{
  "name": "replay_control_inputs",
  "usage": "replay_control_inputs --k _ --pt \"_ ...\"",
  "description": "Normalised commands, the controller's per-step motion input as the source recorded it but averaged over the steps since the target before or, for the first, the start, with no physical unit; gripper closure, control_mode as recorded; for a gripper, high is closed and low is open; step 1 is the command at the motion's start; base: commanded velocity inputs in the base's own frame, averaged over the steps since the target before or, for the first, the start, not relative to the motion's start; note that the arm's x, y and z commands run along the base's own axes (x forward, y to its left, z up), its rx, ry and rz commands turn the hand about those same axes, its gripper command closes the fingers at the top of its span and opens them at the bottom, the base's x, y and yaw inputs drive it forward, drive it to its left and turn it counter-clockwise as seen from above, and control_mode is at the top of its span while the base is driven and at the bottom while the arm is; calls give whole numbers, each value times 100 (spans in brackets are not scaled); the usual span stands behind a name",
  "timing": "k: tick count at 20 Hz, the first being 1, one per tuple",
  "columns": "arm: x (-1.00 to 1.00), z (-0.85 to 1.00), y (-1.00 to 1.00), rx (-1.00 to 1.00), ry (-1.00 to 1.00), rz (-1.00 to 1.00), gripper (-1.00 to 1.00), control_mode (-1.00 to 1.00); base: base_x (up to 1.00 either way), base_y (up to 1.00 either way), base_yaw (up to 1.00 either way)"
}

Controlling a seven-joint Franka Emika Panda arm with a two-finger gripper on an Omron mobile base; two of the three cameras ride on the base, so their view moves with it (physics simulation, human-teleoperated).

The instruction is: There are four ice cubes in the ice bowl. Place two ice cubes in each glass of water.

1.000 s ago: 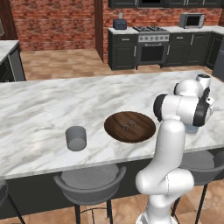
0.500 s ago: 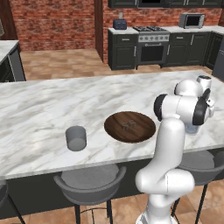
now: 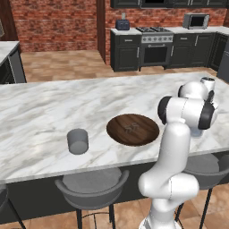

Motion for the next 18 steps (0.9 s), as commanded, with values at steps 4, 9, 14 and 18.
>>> replay_control_inputs --k 4,9,14,18 --pt "-17 -4 21 0 -1 -11 100 -100 0 0 0" --pt "11 -16 -2 0 -5 -7 -100 -100 0 0 0" --pt "26 -11 -42 3 -15 -2 -100 -100 0 0 0" --pt "17 0 -57 7 -20 0 -100 -100 0 0 0"
